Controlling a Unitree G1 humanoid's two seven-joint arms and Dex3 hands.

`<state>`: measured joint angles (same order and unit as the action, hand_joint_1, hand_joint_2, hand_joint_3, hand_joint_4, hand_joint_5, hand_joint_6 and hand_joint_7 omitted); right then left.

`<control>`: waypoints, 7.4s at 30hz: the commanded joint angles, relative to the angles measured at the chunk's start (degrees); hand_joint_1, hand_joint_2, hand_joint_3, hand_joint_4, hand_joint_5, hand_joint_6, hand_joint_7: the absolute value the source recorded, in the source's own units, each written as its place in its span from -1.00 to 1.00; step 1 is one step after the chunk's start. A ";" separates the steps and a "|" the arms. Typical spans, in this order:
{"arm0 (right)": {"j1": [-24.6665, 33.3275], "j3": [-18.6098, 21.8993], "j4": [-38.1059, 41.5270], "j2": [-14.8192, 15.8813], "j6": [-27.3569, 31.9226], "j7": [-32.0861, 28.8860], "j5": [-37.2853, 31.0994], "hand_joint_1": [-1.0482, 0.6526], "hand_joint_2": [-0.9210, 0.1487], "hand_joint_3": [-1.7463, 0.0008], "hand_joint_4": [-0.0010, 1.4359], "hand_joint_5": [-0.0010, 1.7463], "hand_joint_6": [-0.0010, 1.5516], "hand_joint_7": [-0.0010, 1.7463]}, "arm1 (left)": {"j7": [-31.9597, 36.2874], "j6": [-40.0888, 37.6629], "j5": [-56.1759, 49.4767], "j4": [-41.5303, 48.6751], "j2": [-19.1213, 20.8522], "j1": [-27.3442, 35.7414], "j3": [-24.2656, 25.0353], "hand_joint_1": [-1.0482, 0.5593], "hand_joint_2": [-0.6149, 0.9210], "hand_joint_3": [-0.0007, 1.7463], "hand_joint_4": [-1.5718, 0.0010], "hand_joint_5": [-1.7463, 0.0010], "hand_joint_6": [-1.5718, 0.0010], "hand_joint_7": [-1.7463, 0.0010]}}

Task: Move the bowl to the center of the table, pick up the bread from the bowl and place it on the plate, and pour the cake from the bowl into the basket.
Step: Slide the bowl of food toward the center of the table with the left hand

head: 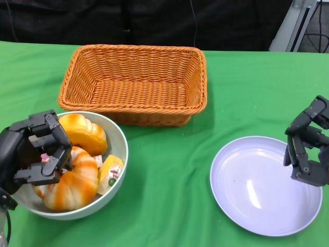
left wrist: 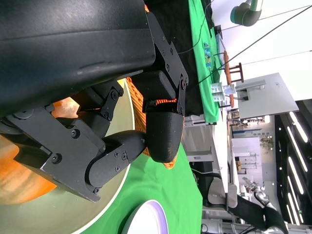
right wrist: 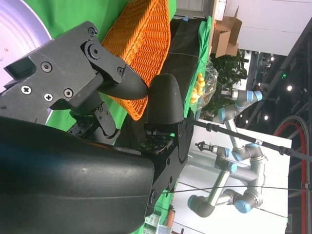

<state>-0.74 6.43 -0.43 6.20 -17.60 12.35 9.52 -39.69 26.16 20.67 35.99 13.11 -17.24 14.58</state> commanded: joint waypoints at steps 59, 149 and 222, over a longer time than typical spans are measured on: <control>0.22 0.80 -0.34 0.43 0.05 -0.51 0.30 -0.01 -0.24 -0.35 0.21 1.00 -0.19 0.82 | 24.32 13.71 -7.23 4.90 -1.74 -3.51 5.41 -0.18 0.94 -0.63 -0.03 0.07 -0.32 0.74; 0.20 -0.05 -1.24 -0.29 -0.87 -1.69 -1.14 -0.02 -0.22 -0.35 0.21 1.00 -0.20 0.85 | 0.68 -61.90 -16.35 -17.94 19.35 -3.53 -12.36 -0.49 1.00 -0.49 0.96 1.00 0.94 1.00; 2.49 -1.27 -5.51 -0.47 1.61 -1.72 -2.76 0.00 -0.25 -0.33 0.20 1.00 -0.22 0.85 | 18.82 -90.88 2.22 -40.33 0.04 -1.56 -6.98 -0.38 1.00 -0.57 0.54 0.79 0.70 0.96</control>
<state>1.22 4.90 -5.04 5.56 -15.94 10.95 6.49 -21.49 -65.22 22.22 -3.52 13.15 -18.91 7.23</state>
